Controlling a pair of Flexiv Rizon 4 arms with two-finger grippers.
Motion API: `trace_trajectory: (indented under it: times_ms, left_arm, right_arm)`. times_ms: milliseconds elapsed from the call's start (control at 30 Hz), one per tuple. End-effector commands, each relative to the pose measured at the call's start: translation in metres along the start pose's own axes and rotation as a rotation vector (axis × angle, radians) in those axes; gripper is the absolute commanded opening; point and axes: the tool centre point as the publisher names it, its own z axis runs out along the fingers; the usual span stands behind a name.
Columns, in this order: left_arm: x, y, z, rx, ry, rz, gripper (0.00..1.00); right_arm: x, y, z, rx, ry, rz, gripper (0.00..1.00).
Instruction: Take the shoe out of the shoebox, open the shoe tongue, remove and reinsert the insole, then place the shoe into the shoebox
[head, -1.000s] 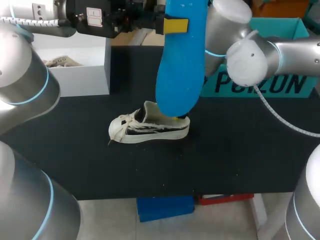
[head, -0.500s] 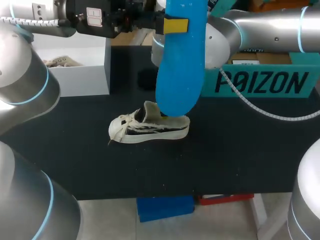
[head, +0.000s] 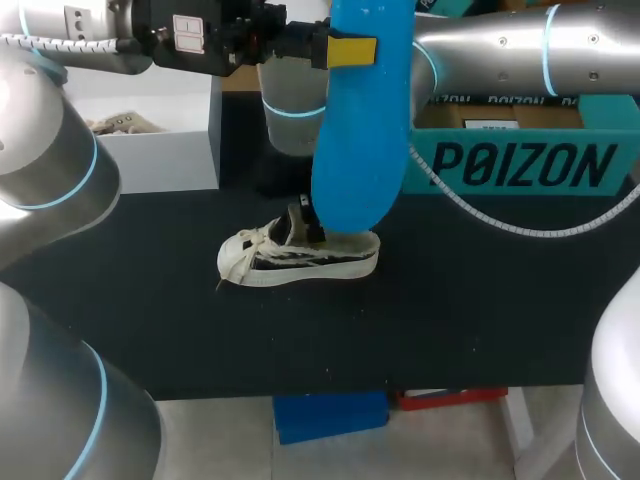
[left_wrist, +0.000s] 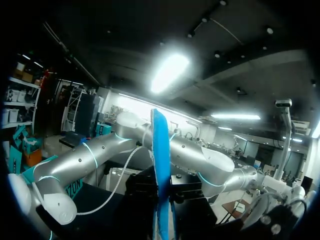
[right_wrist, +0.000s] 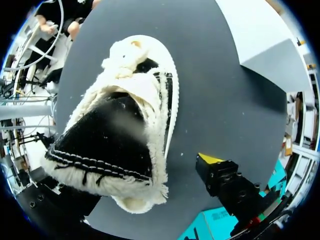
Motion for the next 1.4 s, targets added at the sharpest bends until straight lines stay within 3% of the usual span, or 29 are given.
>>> trace_trajectory:
  times_ms: [33, 100, 933, 1033, 1200, 1400]
  left_arm:
    - [0.000, 0.001, 0.001, 0.000, -0.002, 0.000, 0.00]
    - [0.000, 0.001, 0.001, 0.000, -0.002, 0.000, 0.00]
    - [0.000, 0.001, 0.001, 0.000, -0.002, 0.000, 0.00]
    - [0.000, 0.001, 0.001, 0.000, -0.002, 0.000, 0.00]
    - [0.000, 0.001, 0.001, 0.000, -0.002, 0.000, 0.00]
    - [0.000, 0.001, 0.001, 0.000, -0.002, 0.000, 0.00]
  right_arm:
    - [-0.001, 0.002, 0.007, -0.001, 0.004, 0.004, 0.34]
    - [0.000, 0.002, 0.009, -0.010, 0.006, 0.005, 0.00]
    - [0.000, 0.001, 0.011, -0.015, 0.021, 0.007, 0.00]
    - [0.013, 0.009, 0.027, 0.001, 0.047, 0.015, 0.00]
    - [-0.001, -0.005, -0.015, 0.129, 0.003, 0.251, 0.00]
    - [-0.010, -0.034, -0.065, 0.183, 0.009, 0.559, 0.00]
